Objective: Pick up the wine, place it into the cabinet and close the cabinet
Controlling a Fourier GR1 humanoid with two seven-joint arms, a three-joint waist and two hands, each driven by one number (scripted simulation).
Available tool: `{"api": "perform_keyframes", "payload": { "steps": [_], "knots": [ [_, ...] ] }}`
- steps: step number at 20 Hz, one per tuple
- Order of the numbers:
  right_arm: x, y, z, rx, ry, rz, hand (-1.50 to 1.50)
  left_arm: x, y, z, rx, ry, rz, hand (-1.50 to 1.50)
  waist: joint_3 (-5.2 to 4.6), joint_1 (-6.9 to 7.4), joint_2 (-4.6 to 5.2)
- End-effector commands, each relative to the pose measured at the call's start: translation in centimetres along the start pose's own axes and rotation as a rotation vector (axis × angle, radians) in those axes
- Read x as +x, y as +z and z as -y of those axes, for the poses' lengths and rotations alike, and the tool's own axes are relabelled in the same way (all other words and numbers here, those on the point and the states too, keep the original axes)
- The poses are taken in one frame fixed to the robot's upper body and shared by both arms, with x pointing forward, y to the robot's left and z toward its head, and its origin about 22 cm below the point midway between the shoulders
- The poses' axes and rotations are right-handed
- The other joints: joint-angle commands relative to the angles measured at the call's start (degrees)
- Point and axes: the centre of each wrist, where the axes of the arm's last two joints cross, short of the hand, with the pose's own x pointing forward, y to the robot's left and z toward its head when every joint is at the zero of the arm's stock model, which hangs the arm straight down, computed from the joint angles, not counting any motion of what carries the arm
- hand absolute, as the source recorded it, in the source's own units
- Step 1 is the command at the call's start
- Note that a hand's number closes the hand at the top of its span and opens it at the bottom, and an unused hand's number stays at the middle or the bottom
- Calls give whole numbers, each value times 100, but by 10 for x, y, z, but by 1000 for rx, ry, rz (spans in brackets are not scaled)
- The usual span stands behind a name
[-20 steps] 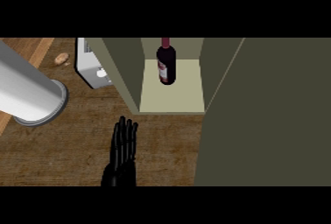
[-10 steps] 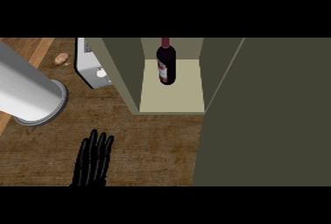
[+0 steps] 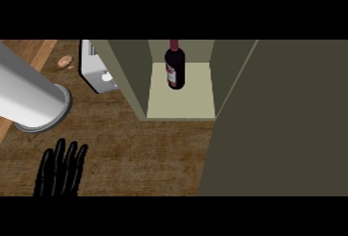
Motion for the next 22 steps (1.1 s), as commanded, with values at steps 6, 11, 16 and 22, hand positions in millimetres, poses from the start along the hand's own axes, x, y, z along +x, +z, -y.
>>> {"api": "perform_keyframes", "payload": {
  "steps": [6,11,16,22],
  "knots": [
    [24,18,-37,280,-15,80,150,32,-16,-42,64,-3,53,-150,-4,16,-18],
    [29,22,-62,335,-59,68,150,42,0,-57,59,-21,28,-150,-4,24,-29],
    [28,10,-87,346,-58,90,150,38,-5,-86,63,-45,52,-150,-9,0,-30],
    [28,6,-106,328,-106,83,150,47,-11,-94,35,-35,28,-150,-12,-3,-32]
  ]
}}
